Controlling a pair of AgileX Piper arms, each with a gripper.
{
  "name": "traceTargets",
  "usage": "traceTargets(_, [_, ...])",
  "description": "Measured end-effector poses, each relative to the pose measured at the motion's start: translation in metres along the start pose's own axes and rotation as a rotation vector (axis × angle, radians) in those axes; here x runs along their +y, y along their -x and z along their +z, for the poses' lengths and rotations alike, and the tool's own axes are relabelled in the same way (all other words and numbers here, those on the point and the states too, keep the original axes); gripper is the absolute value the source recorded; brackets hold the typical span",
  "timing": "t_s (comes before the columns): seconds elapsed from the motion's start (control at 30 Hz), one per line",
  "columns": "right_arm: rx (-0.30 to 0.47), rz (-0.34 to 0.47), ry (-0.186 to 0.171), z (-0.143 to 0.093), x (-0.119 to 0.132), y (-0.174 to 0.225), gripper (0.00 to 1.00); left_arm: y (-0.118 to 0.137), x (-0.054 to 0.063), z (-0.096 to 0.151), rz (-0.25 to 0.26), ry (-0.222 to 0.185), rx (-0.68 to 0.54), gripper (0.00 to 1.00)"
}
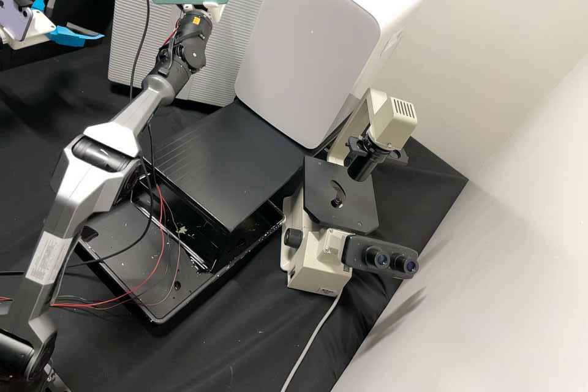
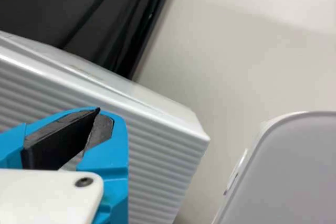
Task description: Close the incubator door
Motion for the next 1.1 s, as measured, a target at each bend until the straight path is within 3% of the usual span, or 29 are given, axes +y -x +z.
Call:
traceTargets(0.33, [-0.044,0.054,0.014,0.006,-0.015,-0.015,0.00,0.000,0.000,0.000,0.000,0.000,0.000,1.00])
traceTargets(0.8, [-0.062,0.051,-0.014,0.016,-0.033,-0.019,0.00,0.000,0.000,0.000,0.000,0.000,0.000,1.00])
traceTargets(1.0, [-0.077,0.063,-0.036,0.016,-0.029,-0.019,0.00,0.000,0.000,0.000,0.000,0.000,0.000,1.00])
traceTargets(1.1, [-0.077,0.070,-0.027,0.016,-0.026,-0.019,0.00,0.000,0.000,0.000,0.000,0.000,0.000,1.00])
